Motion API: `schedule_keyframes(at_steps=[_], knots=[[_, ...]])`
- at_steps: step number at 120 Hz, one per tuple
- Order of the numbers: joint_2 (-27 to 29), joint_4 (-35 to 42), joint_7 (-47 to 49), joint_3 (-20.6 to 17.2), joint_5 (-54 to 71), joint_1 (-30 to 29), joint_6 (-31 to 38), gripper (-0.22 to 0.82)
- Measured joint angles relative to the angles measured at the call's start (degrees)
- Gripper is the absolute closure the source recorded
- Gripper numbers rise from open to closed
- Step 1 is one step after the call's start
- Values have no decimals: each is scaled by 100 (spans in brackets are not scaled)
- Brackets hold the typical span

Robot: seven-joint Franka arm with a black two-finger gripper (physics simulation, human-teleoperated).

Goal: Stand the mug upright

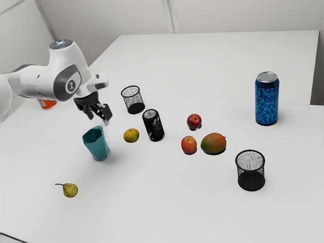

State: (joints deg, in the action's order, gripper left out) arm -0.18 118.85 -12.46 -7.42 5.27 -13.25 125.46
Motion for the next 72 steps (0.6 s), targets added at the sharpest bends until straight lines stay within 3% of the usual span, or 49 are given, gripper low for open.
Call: schedule_keyframes(at_steps=[13, 44, 72], knots=[[-101, -929, 108, -27, -203, 48, -526, 7], [-1038, -3325, 304, 1, -381, 315, -2028, 2], [-1134, -3661, 420, 11, -488, 366, -2883, 1]])
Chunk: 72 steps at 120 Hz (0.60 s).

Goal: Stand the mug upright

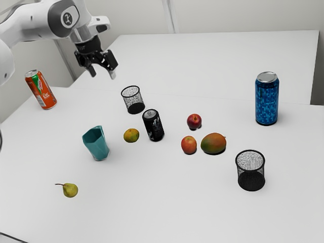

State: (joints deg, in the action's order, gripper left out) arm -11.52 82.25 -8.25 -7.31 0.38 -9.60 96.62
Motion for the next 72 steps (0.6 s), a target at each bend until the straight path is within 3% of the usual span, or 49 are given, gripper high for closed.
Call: schedule_keyframes(at_steps=[72], knots=[[14, -5, 154, 1, -73, -8, -380, 0]])
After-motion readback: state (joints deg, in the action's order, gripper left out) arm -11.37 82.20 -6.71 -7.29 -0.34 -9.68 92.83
